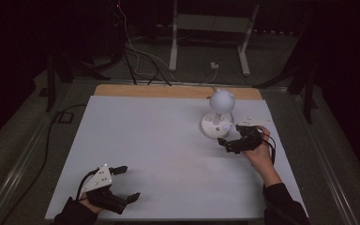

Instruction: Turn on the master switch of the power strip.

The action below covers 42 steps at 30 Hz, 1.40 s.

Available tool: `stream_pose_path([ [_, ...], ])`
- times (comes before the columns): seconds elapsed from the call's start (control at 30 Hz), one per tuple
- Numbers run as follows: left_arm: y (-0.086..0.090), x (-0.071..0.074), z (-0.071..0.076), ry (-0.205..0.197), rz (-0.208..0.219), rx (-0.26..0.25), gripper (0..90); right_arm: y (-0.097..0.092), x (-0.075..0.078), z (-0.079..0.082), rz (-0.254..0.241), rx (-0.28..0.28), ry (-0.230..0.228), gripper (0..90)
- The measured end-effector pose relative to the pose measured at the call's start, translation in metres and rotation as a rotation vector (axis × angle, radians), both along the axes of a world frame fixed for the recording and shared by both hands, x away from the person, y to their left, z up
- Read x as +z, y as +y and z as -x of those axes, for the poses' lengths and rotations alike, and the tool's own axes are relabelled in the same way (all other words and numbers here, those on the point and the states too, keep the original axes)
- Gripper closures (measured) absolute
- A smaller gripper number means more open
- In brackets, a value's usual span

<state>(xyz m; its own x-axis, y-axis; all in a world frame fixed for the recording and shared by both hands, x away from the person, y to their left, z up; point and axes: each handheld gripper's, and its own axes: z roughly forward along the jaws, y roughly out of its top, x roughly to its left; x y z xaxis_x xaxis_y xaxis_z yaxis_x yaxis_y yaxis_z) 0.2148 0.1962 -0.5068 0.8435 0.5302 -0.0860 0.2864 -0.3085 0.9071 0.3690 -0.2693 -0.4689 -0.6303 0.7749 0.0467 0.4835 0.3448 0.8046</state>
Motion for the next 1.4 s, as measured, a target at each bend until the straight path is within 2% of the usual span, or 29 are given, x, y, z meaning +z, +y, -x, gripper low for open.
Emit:
stream_pose_path([
  [0.1,0.000,0.000,0.000,-0.001,0.000,-0.001,0.3,0.002,0.000,0.005,-0.008,0.033,0.010,0.0],
  [0.43,0.001,0.001,0.001,-0.004,0.006,-0.003,0.3,0.013,-0.001,0.027,-0.028,0.087,0.023,0.0],
  [0.9,0.001,0.001,0.001,-0.009,0.001,-0.007,0.3,0.019,-0.013,0.062,-0.059,0.159,0.044,0.0],
  [1.03,0.001,0.001,0.002,-0.010,-0.001,-0.008,0.3,0.018,-0.019,0.073,-0.031,0.169,0.049,0.0],
  [1.4,0.000,0.001,0.002,-0.011,-0.004,-0.009,0.3,0.006,-0.030,0.102,-0.010,0.187,0.038,0.0],
])
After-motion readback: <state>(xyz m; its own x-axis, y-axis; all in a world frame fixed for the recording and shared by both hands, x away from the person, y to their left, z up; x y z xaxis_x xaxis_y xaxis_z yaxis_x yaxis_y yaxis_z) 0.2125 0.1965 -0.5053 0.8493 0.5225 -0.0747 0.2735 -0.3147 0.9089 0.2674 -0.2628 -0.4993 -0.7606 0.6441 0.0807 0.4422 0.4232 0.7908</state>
